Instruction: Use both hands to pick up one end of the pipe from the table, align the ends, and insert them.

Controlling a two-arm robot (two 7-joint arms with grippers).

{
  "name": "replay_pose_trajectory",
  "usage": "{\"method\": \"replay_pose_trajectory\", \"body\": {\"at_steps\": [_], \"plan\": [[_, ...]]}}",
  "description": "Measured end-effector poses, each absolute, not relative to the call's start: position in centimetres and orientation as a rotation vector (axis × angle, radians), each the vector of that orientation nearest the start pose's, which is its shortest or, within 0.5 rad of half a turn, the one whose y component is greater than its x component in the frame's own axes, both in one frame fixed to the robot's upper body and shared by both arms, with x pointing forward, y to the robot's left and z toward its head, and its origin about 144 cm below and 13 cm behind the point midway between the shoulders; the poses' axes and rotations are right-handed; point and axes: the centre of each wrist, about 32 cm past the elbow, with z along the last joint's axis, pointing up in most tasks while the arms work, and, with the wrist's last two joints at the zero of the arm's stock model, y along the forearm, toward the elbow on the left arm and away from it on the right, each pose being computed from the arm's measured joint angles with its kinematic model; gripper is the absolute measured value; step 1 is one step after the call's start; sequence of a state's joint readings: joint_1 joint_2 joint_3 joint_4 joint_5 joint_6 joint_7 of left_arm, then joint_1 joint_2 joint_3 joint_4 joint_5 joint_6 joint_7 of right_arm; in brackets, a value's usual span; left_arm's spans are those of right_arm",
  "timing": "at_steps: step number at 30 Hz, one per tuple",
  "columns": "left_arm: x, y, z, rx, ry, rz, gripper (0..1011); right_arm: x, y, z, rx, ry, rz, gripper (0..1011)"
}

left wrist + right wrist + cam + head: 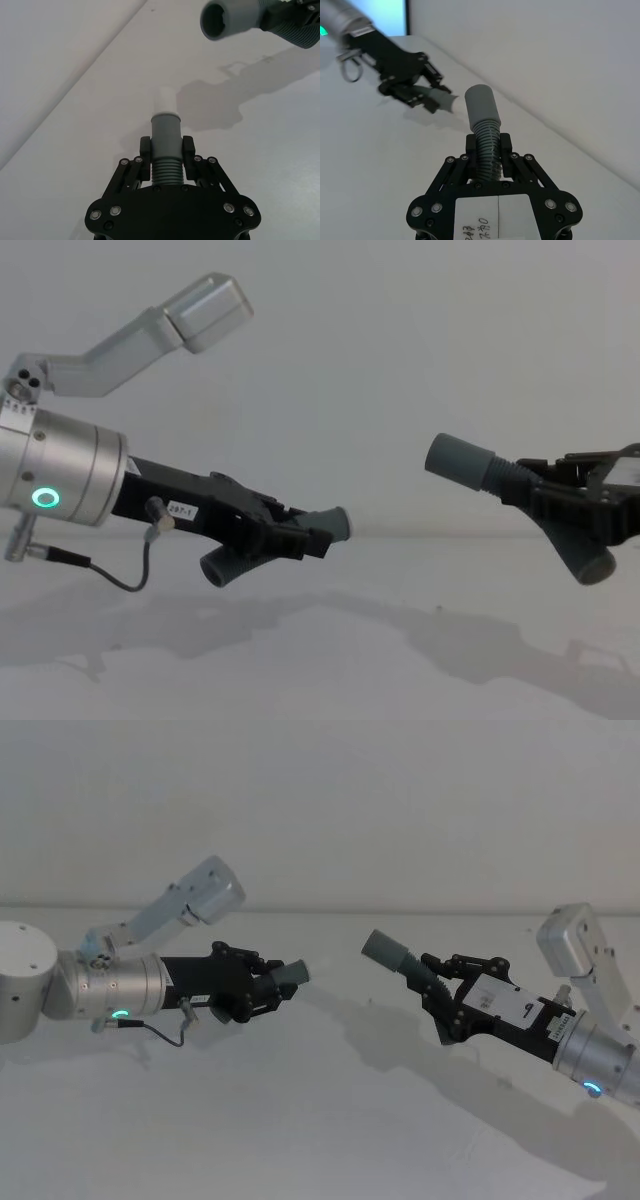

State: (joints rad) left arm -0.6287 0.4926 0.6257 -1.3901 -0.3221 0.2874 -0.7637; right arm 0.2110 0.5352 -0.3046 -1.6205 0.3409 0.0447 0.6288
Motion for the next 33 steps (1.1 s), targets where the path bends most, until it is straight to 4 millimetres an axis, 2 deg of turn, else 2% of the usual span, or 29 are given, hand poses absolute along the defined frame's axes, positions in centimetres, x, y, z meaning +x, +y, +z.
{"method": "replay_pose_trajectory", "body": {"at_steps": [14,33], "plan": [[58.6,24.0,127.9,0.401,-0.103,0.313,364,50.7,-30.7,123.0,-0.19,-0.195,-0.449,262],[57.7,24.0,129.4,0.384,-0.125,0.218,364,50.3,-31.4,123.4,-0.225,-0.184,-0.353,262]]}}
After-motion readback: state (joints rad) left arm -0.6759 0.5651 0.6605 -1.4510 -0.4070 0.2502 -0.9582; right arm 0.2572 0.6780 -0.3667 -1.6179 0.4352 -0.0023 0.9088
